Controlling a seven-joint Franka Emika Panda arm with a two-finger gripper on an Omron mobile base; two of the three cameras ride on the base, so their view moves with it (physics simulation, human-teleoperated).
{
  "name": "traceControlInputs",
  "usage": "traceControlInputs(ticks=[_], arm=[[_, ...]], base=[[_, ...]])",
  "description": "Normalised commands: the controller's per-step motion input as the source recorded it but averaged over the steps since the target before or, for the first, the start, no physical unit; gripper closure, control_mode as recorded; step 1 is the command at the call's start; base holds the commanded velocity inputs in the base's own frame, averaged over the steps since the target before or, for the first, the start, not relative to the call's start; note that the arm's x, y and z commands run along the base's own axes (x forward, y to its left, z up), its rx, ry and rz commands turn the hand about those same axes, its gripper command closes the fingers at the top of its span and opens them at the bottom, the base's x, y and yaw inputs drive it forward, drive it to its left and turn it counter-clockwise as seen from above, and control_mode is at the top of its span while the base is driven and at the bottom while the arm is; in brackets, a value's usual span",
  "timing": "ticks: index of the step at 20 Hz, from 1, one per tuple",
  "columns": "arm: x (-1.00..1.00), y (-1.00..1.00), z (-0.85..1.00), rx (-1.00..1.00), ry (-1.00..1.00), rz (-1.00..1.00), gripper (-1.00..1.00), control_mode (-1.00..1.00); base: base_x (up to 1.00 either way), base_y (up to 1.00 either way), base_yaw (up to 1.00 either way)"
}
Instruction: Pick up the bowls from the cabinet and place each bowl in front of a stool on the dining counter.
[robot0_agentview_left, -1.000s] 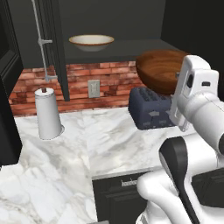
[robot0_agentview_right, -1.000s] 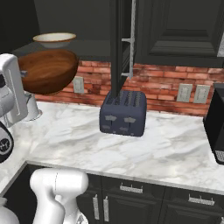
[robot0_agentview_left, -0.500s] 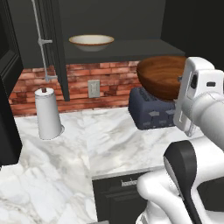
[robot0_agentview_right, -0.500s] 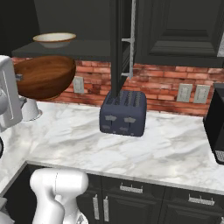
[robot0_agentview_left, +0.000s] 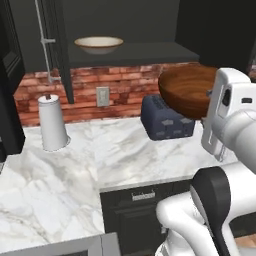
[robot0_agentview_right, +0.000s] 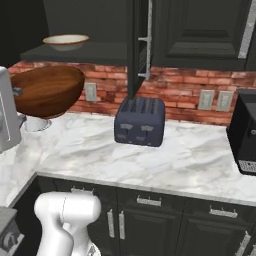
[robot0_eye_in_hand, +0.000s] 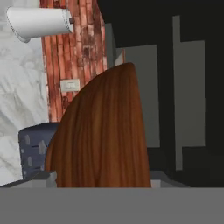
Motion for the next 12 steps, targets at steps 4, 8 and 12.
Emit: traceControlInputs(ticks=[4,8,12], arm=[[0.00,0.00,0.00,0.00,0.00,0.00,1.00,1.00],[0.00,0.00,0.00,0.00,0.00,0.00,1.00,1.00],[0.00,0.00,0.00,0.00,0.00,0.00,1.00,1.00]], base=[[-0.58,-0.43,-0.21],[-0.46,-0.41,-0.41],[-0.12,-0.61,-0.66]])
